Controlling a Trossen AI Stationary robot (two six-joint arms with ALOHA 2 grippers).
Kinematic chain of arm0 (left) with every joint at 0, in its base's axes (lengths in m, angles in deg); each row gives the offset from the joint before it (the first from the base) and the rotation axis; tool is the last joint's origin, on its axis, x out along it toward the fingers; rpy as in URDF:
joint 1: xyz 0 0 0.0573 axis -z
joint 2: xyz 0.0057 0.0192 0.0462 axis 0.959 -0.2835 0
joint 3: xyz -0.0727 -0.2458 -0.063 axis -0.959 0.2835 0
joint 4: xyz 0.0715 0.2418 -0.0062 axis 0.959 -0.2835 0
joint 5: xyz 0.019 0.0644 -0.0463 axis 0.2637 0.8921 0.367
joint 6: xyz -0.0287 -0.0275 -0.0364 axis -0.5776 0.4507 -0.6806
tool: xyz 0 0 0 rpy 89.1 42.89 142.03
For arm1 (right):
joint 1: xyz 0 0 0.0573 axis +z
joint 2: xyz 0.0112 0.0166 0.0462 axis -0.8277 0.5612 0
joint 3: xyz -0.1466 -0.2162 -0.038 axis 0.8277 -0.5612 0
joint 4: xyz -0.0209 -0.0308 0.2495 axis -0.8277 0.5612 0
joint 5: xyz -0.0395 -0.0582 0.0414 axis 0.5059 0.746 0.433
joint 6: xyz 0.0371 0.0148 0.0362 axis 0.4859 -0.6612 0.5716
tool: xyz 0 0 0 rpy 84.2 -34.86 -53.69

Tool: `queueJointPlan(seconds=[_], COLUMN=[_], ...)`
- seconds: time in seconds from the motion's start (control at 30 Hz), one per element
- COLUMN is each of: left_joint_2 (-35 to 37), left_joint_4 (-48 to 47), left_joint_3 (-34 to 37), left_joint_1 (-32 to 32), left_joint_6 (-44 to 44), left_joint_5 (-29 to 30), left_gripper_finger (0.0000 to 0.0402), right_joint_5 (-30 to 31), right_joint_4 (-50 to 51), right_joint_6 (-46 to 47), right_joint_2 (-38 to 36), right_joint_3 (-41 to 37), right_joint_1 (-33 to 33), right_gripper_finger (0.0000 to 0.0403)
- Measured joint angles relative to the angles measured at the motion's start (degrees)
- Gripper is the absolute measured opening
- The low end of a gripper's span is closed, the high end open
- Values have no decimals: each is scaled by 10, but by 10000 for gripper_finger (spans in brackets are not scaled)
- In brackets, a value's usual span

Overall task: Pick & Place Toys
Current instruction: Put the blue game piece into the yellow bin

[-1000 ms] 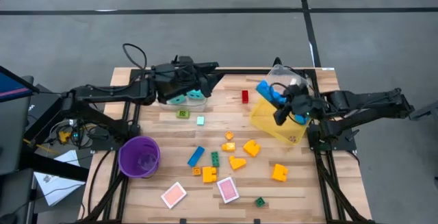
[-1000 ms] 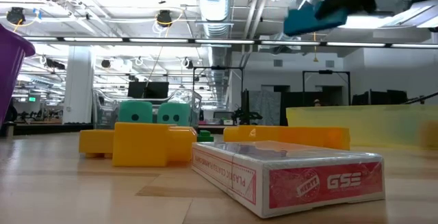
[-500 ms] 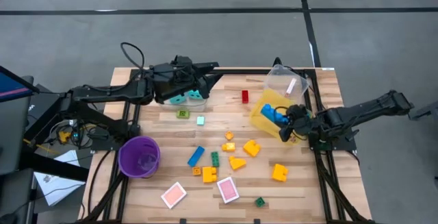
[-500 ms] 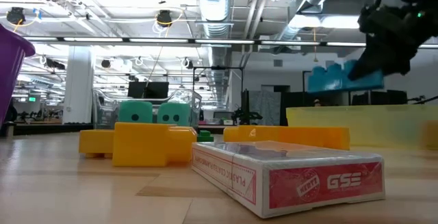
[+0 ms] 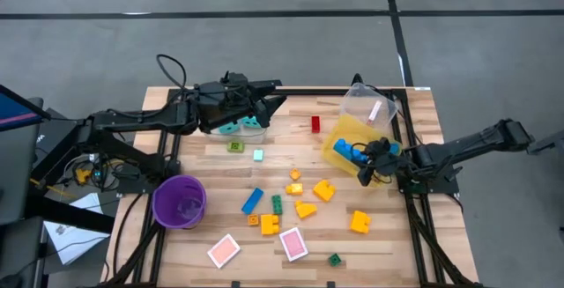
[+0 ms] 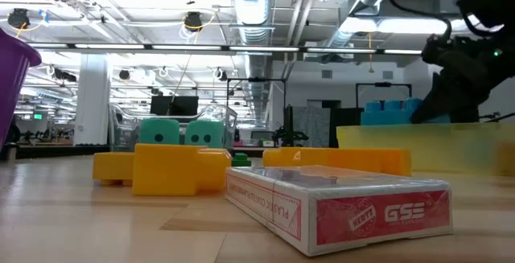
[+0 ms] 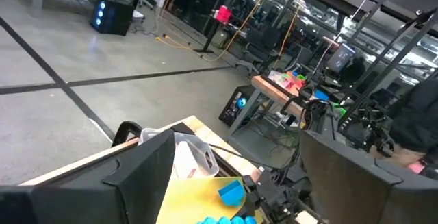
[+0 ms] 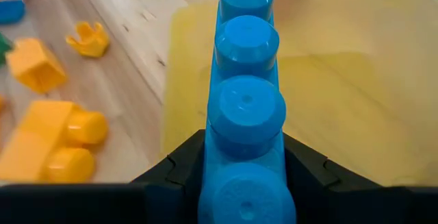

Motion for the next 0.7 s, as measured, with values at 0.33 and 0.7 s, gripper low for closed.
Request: queueJointPlan(seconds=[0.33,0.7], left_joint_2=[0,0], left_joint_4=[0,0], left_joint_3=[0,0], left_joint_1=[0,0], left_joint_6=[0,-1], left_joint_5=[0,0], left_gripper_finger=[308,307], right_joint_5=[-44,-100], right_joint_4=[-47,-88], right_joint_6=[-81,-147], right_joint_2=[0,27], right_joint_3=[-27,-43], right_joint_1=[-56,-111], right_gripper_finger=[134,134])
